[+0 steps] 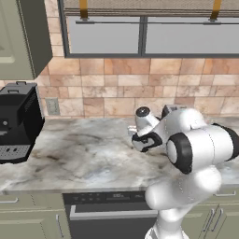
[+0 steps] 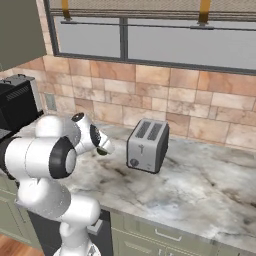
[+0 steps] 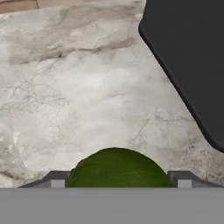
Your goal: Place the liquor on the top shelf of the fridge to keep it out of children's reach, and place the banana and lime on lower shelves for easy access.
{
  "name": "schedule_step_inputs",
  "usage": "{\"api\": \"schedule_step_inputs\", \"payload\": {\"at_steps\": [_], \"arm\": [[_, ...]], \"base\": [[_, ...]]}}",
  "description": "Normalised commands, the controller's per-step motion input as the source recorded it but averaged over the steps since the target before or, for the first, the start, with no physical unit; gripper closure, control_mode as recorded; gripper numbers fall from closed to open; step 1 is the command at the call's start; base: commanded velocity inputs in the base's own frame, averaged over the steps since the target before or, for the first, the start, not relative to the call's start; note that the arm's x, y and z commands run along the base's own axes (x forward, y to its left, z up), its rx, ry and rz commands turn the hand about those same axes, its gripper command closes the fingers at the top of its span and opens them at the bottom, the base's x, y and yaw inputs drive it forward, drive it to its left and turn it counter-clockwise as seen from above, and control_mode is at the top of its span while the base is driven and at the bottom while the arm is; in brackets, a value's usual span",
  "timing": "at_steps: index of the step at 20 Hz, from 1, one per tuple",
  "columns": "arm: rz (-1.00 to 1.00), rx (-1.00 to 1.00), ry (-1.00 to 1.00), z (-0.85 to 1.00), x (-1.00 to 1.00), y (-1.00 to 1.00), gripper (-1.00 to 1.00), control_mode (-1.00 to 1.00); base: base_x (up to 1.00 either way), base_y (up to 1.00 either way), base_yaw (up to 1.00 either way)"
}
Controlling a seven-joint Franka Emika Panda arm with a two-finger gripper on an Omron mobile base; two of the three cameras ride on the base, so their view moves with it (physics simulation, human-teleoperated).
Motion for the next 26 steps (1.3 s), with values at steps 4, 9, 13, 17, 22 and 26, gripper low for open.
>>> {"api": "schedule_step_inputs", "payload": {"at_steps": [4,9,13,17,22,26], "arm": [[0.26,0.0,-0.16,0.98,-1.0,0.01,1.0,-1.0],[0.26,0.0,-0.15,1.0,-0.96,0.03,1.0,-1.0],[0.21,0.0,-0.08,1.0,-0.77,0.01,1.0,-1.0],[0.17,-0.02,-0.01,1.0,-0.83,0.08,1.0,-1.0],[0.12,-0.02,-0.01,1.0,-0.76,0.06,1.0,-1.0],[0.08,-0.04,-0.01,1.0,-0.69,0.03,1.0,-1.0]], "base": [[0.0,0.0,0.0],[0.0,0.0,0.0],[0.0,0.0,0.0],[0.0,0.0,0.0],[0.0,0.0,0.0],[0.0,0.0,0.0]]}}
